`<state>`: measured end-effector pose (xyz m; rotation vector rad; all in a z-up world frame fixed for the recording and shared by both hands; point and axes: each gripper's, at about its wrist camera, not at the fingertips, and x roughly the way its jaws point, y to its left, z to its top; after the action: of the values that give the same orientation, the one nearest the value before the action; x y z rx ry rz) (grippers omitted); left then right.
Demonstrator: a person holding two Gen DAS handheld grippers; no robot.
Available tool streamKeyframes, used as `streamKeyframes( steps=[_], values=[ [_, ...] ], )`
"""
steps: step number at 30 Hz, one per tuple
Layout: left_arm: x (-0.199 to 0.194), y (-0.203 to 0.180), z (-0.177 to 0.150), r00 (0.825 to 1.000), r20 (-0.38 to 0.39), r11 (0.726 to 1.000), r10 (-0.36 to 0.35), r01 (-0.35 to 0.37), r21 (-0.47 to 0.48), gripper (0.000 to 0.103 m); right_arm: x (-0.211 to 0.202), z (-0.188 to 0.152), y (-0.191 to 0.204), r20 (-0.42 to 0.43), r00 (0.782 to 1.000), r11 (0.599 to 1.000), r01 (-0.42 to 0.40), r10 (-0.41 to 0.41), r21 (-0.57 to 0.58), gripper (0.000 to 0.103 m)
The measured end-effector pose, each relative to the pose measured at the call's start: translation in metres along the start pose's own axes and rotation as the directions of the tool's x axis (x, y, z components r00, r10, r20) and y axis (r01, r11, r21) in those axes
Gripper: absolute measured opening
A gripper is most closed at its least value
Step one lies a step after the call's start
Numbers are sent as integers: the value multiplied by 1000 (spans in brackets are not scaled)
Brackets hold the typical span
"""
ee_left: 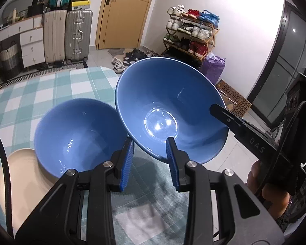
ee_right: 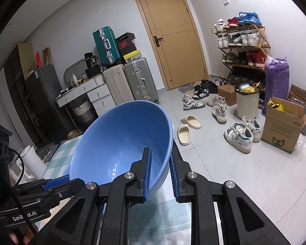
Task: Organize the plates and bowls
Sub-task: 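Lift the blue bowl by its rim with the right gripper, then carry the blue bowl over the nested bowls and lower it in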
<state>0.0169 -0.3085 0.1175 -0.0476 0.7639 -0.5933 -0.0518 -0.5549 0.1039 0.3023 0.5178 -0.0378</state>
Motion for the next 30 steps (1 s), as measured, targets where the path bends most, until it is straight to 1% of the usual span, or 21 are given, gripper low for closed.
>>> streamKeyframes(
  steps=[6, 9, 17, 21, 30],
  values=[
    [-26, 5, 0, 1000, 29, 1000, 1, -1, -10, 29, -5, 5, 16, 21, 1000, 1000, -15, 16, -7, 19],
    [-35, 9, 2, 999, 40, 1000, 11, -11, -15, 29, -8, 6, 21, 36, 999, 1000, -30, 30, 8, 19],
    [-61, 23, 4, 997, 68, 999, 41, -39, -31, 29, -11, 6, 43, 58, 997, 998, -60, 60, -3, 19],
    [-73, 30, 1, 995, 77, 998, 60, -58, -36, 29, -9, 3, 56, 53, 996, 997, -72, 73, -16, 19],
    [-88, 49, -4, 992, 74, 994, 101, -98, -47, 29, 0, -4, 80, 30, 994, 993, -104, 106, -55, 20]
  ],
)
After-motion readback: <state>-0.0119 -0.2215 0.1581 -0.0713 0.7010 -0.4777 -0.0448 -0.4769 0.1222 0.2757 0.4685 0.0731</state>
